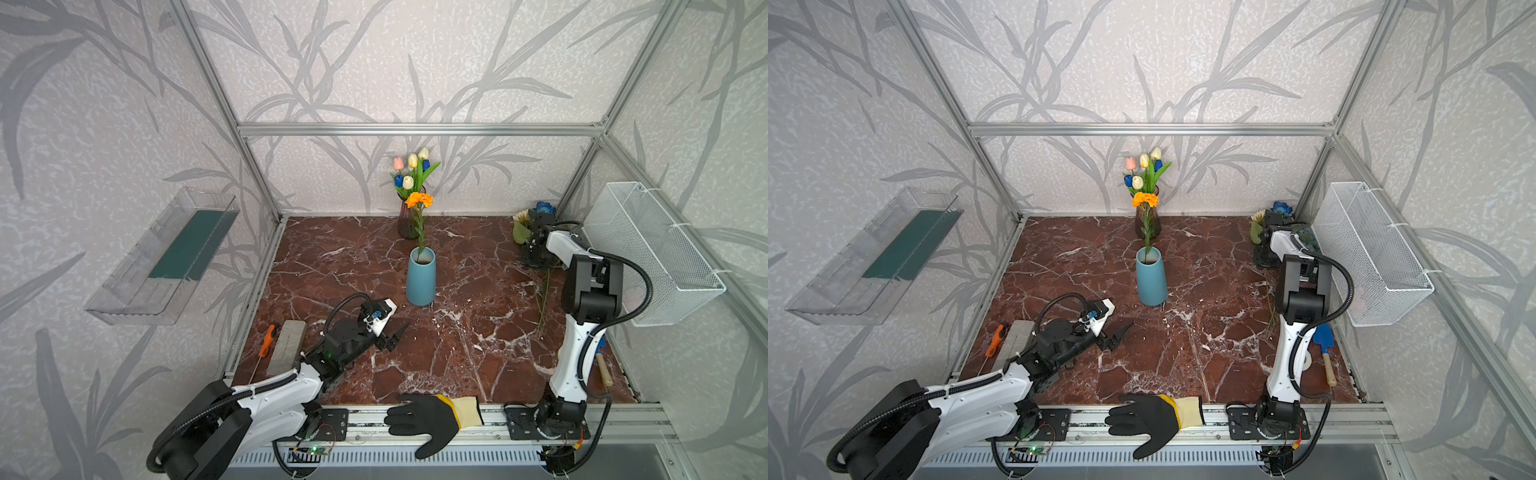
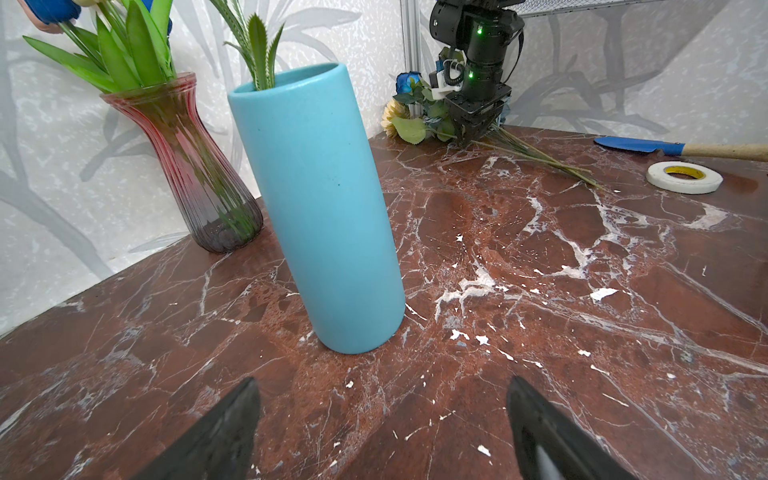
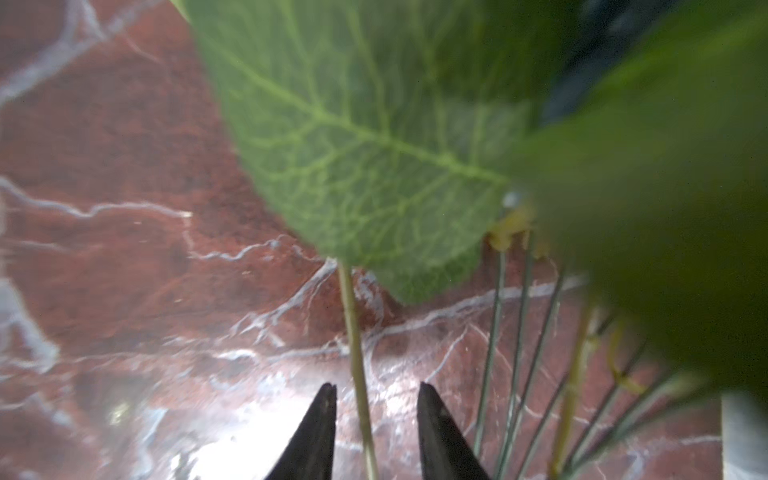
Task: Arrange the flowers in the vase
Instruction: 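Grasp the cream flower stem with the right gripper and lift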
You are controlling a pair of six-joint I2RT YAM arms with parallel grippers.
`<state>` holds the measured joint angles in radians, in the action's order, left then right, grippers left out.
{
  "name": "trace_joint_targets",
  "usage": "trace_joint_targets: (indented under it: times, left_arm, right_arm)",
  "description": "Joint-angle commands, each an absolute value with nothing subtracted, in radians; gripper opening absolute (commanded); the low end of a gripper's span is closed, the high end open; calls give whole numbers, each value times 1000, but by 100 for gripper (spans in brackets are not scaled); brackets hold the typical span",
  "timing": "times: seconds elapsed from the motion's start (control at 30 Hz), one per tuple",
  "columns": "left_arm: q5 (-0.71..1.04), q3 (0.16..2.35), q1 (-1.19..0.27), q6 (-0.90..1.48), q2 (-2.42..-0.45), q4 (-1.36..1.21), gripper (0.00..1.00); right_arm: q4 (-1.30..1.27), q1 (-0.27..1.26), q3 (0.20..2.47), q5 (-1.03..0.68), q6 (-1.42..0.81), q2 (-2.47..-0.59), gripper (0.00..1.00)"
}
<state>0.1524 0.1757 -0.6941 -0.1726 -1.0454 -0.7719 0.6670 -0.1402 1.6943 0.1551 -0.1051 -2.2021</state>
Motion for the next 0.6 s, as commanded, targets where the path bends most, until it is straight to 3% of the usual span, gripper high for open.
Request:
trace_joint_targets:
  times: [0.0,0.33,0.57]
  left_arm:
    - [142,199,-700,-198,-1048,-779,92]
    - [139,202,-702,-199,-1054,-778,92]
    - [137,201,-703,-199,-1053,-779,92]
  right_arm:
    - [718,-143,1733,127,-111,-2234,29]
    - [684,-124,1716,9,-77,-2223,3]
    - [645,-50,1683,-16,-48,-2160,0]
